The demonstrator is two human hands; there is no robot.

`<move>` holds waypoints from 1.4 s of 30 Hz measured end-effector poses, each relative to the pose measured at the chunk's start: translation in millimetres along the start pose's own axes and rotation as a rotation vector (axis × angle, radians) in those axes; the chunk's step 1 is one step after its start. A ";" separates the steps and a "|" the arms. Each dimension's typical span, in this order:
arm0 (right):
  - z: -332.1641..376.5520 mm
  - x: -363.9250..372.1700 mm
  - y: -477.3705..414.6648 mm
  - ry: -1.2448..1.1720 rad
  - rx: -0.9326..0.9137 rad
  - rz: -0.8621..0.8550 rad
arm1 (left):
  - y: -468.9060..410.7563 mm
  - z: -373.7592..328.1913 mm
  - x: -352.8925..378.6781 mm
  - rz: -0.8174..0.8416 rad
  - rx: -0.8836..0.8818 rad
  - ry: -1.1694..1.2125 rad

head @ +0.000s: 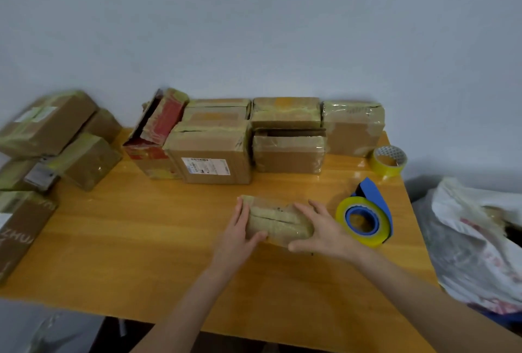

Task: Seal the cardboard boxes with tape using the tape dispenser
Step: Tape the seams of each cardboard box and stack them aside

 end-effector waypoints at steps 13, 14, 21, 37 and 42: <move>-4.1 2.4 -1.9 0.304 0.030 -0.011 | -12.2 -7.8 14.8 0.030 0.362 -0.407; -4.4 2.4 -2.5 0.301 0.039 -0.004 | -12.7 -8.1 16.3 0.051 0.366 -0.413; -14.0 -32.6 11.1 -0.036 0.079 -0.200 | -12.3 -1.4 11.5 0.059 0.398 -0.425; -153.6 -71.4 26.8 -0.416 0.696 -0.422 | -12.4 -10.3 7.9 0.046 0.263 -0.480; -113.4 -75.0 15.9 -0.506 0.565 -0.429 | -8.0 -9.0 5.9 -0.032 0.249 -0.372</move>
Point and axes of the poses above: each hand's wrist, its own y-axis away from the middle knuckle, its own x-axis out of the palm, z = x × y, the point moved 7 cm from there along -y, towards the middle knuckle, and after that the axes turned 1 degree about z, right-handed, at the moved point
